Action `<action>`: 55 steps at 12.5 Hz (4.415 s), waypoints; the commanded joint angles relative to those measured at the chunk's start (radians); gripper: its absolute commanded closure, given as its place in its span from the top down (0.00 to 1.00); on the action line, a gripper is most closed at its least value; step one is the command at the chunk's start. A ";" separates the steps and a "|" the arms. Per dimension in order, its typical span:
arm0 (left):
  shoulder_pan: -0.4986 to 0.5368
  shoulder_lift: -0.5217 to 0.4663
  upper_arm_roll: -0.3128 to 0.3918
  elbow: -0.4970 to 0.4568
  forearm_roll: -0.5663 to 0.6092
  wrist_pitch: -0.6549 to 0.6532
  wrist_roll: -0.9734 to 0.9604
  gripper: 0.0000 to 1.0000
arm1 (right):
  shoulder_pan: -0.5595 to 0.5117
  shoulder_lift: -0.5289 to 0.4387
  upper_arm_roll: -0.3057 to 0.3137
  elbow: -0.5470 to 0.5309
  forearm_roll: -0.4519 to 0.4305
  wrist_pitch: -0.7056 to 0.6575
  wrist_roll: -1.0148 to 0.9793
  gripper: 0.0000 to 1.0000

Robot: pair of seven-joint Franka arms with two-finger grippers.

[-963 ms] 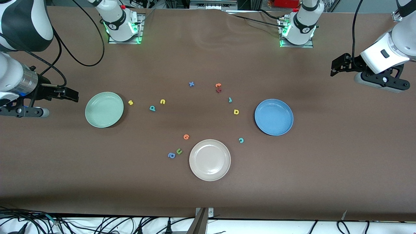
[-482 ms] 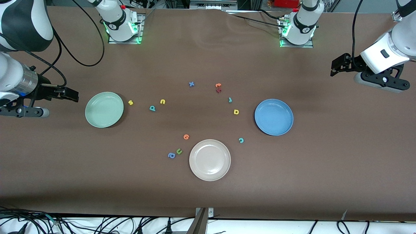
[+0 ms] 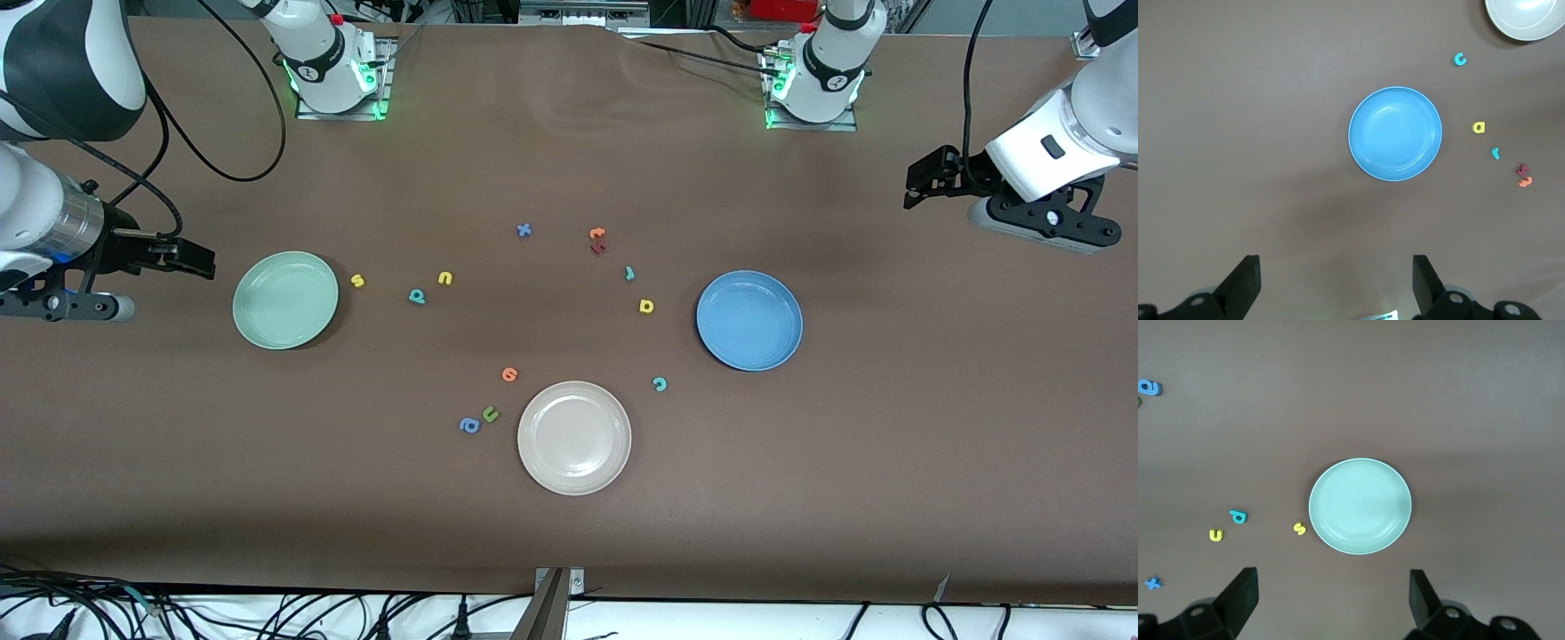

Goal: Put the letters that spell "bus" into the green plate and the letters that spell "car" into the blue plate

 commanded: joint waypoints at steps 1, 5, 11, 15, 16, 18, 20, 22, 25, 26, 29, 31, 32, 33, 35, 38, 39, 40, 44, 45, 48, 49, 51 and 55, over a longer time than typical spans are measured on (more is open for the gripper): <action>-0.003 0.010 -0.003 0.024 0.012 -0.013 0.007 1.00 | 0.005 -0.026 -0.006 -0.018 0.021 -0.009 0.007 1.00; -0.001 0.010 -0.003 0.024 0.012 -0.013 0.009 1.00 | 0.005 -0.026 -0.006 -0.019 0.021 -0.009 0.010 1.00; -0.001 0.010 -0.003 0.024 0.012 -0.013 0.007 1.00 | 0.005 -0.026 -0.006 -0.019 0.021 -0.009 0.014 1.00; -0.003 0.010 -0.003 0.024 0.012 -0.013 0.007 1.00 | 0.005 -0.028 0.003 -0.019 0.021 -0.021 0.016 1.00; -0.003 0.010 -0.003 0.024 0.012 -0.013 0.007 1.00 | 0.005 -0.028 0.004 -0.019 0.021 -0.026 0.016 1.00; -0.003 0.010 -0.003 0.024 0.012 -0.013 0.007 1.00 | 0.010 -0.026 0.005 -0.019 0.018 -0.033 0.017 1.00; -0.003 0.010 -0.003 0.024 0.012 -0.013 0.007 1.00 | 0.059 -0.017 0.005 -0.019 0.021 -0.021 0.066 1.00; -0.003 0.010 -0.003 0.024 0.012 -0.013 0.007 1.00 | 0.125 0.017 0.005 -0.021 0.021 0.000 0.184 0.99; -0.003 0.010 -0.004 0.024 0.012 -0.013 0.007 1.00 | 0.206 0.072 0.005 -0.036 0.023 0.049 0.313 0.99; -0.003 0.010 -0.004 0.024 0.012 -0.013 0.007 1.00 | 0.227 0.086 0.005 -0.059 0.023 0.083 0.338 0.99; -0.001 0.010 -0.010 0.024 0.012 -0.013 0.007 1.00 | 0.248 0.092 0.009 -0.218 0.023 0.264 0.356 0.99; -0.001 0.010 -0.010 0.024 0.012 -0.013 0.006 1.00 | 0.251 0.091 0.011 -0.350 0.023 0.406 0.356 0.99; -0.001 0.010 -0.010 0.024 0.011 -0.013 0.006 1.00 | 0.251 0.091 0.024 -0.426 0.024 0.495 0.356 0.99; -0.001 0.010 -0.012 0.024 0.011 -0.013 0.006 1.00 | 0.251 0.089 0.037 -0.497 0.030 0.592 0.378 0.99; -0.003 0.021 -0.022 0.024 -0.002 -0.013 0.004 1.00 | 0.251 0.107 0.052 -0.623 0.030 0.794 0.428 0.99; -0.012 0.045 -0.022 0.040 -0.006 -0.005 0.003 1.00 | 0.252 0.173 0.055 -0.694 0.029 0.973 0.435 0.99; -0.012 0.058 -0.022 0.040 -0.008 -0.005 0.003 1.00 | 0.252 0.196 0.055 -0.694 0.029 1.002 0.435 0.99; -0.020 0.059 -0.022 0.040 -0.003 -0.006 0.001 1.00 | 0.255 0.215 0.055 -0.694 0.027 1.029 0.433 0.99; -0.046 0.128 -0.022 0.043 0.004 0.006 -0.077 1.00 | 0.260 0.245 0.055 -0.693 0.021 1.065 0.430 0.87; -0.056 0.163 -0.024 0.050 0.000 0.041 -0.086 1.00 | 0.269 0.249 0.055 -0.693 0.021 1.065 0.430 0.87; -0.144 0.306 -0.022 0.060 0.012 0.223 -0.212 1.00 | 0.278 0.252 0.055 -0.693 0.021 1.060 0.422 0.66; -0.182 0.349 -0.022 0.060 0.023 0.301 -0.253 1.00 | 0.278 0.253 0.055 -0.694 0.021 1.059 0.418 0.60; -0.256 0.436 -0.022 0.061 0.026 0.473 -0.350 1.00 | 0.278 0.252 0.055 -0.694 0.021 1.059 0.415 0.50; -0.317 0.619 -0.022 0.090 0.021 0.775 -0.346 1.00 | 0.278 0.253 0.054 -0.696 0.021 1.053 0.405 0.30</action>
